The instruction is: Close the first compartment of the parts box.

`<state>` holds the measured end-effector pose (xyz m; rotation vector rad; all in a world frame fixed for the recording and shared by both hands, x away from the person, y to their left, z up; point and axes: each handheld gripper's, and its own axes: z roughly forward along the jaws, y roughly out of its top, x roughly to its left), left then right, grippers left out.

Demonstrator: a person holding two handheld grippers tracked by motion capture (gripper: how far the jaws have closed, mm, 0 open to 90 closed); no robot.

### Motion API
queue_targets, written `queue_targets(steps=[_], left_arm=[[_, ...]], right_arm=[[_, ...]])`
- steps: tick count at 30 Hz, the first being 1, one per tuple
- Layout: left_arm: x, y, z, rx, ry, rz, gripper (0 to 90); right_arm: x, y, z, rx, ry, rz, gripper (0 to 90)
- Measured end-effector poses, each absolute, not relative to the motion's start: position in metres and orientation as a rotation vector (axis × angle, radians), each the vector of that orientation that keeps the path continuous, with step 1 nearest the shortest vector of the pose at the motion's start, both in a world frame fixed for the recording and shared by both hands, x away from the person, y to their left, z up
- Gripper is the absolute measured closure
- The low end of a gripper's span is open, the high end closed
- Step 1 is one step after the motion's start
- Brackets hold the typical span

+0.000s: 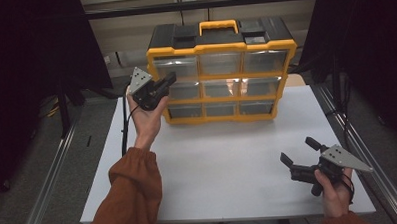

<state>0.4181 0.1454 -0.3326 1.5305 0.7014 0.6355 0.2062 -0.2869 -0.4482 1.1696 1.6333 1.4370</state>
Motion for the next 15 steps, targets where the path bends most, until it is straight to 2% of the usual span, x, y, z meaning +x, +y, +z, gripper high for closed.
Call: queue_targets(steps=[15], left_arm=[[0.4249,0.1438,-0.3332,1.521,0.710,0.651,90.0]], right_arm=[[0.2054,-0.2858,-0.4478,1.164,1.631,1.440,0.0]])
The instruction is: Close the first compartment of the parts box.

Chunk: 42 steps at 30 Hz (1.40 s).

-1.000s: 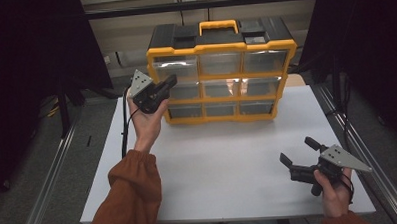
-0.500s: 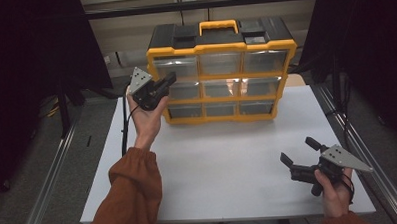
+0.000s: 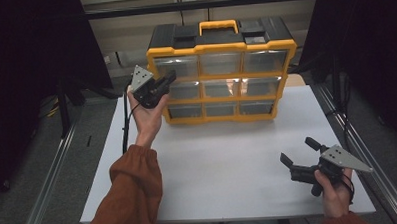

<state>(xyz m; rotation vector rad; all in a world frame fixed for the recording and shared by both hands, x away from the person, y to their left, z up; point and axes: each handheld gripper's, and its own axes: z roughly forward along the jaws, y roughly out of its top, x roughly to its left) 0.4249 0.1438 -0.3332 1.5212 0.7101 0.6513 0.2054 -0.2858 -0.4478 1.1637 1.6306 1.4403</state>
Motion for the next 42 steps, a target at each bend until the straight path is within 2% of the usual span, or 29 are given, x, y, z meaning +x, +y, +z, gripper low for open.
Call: queue_targets(steps=[7,13,17,37,42], left_arm=[[0.427,0.142,-0.333,1.513,0.719,0.657,90.0],[0.432,0.144,-0.333,1.488,0.742,0.609,90.0],[0.434,0.142,-0.332,1.505,0.729,0.667,90.0],[0.442,0.140,-0.335,1.501,0.724,0.697,90.0],[0.441,0.139,-0.335,1.494,0.723,0.678,86.6]], right_arm=[[0.207,-0.286,-0.448,1.149,1.640,1.435,0.0],[0.207,-0.285,-0.448,1.154,1.642,1.437,0.0],[0.205,-0.284,-0.448,1.151,1.647,1.445,0.0],[0.207,-0.287,-0.449,1.157,1.646,1.446,0.0],[0.208,-0.286,-0.449,1.154,1.648,1.447,0.0]])
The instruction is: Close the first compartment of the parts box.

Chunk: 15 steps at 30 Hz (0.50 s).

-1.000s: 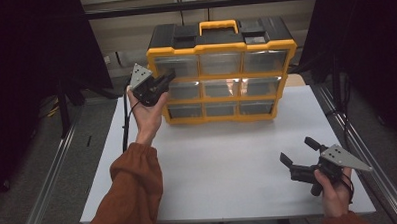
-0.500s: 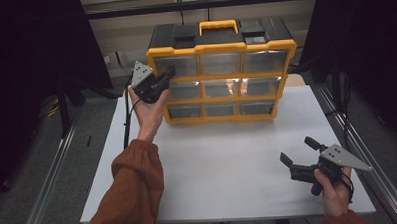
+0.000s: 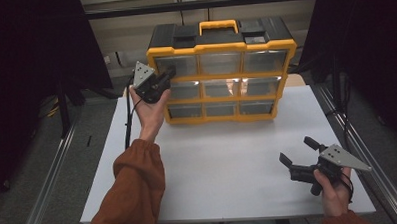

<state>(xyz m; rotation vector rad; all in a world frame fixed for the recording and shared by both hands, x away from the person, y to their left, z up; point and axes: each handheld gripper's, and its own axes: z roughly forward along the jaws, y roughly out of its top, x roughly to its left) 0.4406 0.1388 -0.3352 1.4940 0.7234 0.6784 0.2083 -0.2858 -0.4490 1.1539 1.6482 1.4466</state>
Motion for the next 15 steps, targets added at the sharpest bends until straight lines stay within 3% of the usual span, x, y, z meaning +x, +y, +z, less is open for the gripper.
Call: queue_targets(steps=[9,15], left_arm=[[0.434,0.139,-0.335,1.530,0.729,0.685,70.4],[0.426,0.146,-0.339,1.517,0.753,0.684,55.0]], right_arm=[[0.207,-0.286,-0.448,1.152,1.640,1.439,0.0],[0.207,-0.285,-0.448,1.156,1.643,1.431,0.0]])
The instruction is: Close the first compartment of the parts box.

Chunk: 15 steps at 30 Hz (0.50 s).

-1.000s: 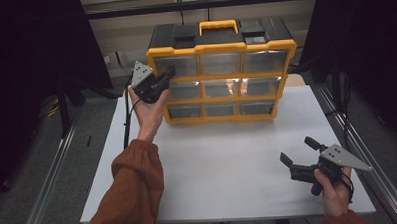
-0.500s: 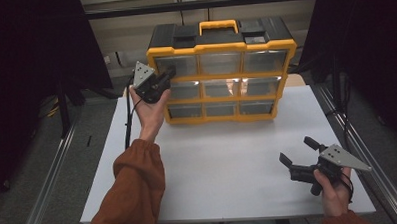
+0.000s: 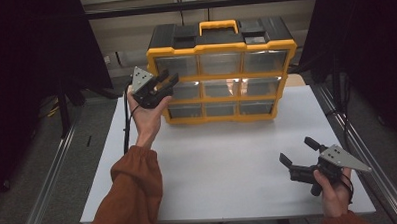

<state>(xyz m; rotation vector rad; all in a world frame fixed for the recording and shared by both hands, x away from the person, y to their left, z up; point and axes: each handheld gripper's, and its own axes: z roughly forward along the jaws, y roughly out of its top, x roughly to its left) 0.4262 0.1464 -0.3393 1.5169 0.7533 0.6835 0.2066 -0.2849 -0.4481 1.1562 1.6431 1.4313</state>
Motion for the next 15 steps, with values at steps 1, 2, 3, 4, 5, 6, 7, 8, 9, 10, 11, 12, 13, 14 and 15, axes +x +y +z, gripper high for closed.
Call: queue_targets(steps=[1,2,3,4,5,6,7,8,9,10,11,12,13,14,15], left_arm=[[0.426,0.147,-0.340,1.521,0.754,0.684,50.7],[0.425,0.148,-0.340,1.518,0.757,0.680,46.6],[0.423,0.149,-0.341,1.515,0.759,0.681,43.0],[0.423,0.149,-0.341,1.515,0.759,0.681,39.6],[0.420,0.150,-0.343,1.512,0.764,0.693,36.3],[0.419,0.151,-0.344,1.521,0.760,0.700,32.5],[0.418,0.153,-0.345,1.527,0.768,0.711,29.0],[0.417,0.154,-0.347,1.525,0.769,0.710,25.8],[0.417,0.155,-0.348,1.511,0.779,0.699,22.7],[0.417,0.155,-0.348,1.511,0.779,0.699,20.0],[0.416,0.157,-0.349,1.506,0.795,0.680,16.9],[0.414,0.160,-0.352,1.520,0.804,0.675,14.4],[0.413,0.162,-0.354,1.532,0.796,0.690,13.2],[0.412,0.162,-0.356,1.521,0.801,0.686,11.2],[0.411,0.163,-0.357,1.528,0.806,0.679,8.4]], right_arm=[[0.206,-0.285,-0.448,1.160,1.640,1.431,0.0],[0.206,-0.285,-0.448,1.159,1.638,1.430,0.0],[0.206,-0.285,-0.448,1.161,1.639,1.431,0.0],[0.206,-0.285,-0.448,1.161,1.639,1.431,0.0],[0.207,-0.284,-0.448,1.161,1.635,1.432,0.0],[0.207,-0.284,-0.448,1.155,1.638,1.432,0.0],[0.207,-0.284,-0.448,1.155,1.640,1.435,0.0],[0.207,-0.284,-0.448,1.155,1.641,1.433,0.0],[0.207,-0.284,-0.448,1.152,1.640,1.434,0.0],[0.207,-0.284,-0.448,1.152,1.640,1.434,0.0],[0.207,-0.284,-0.448,1.156,1.636,1.432,0.0],[0.207,-0.284,-0.448,1.157,1.636,1.431,0.0],[0.207,-0.284,-0.448,1.159,1.636,1.431,0.0],[0.207,-0.284,-0.448,1.155,1.640,1.438,0.0],[0.208,-0.284,-0.448,1.152,1.639,1.433,0.0]])
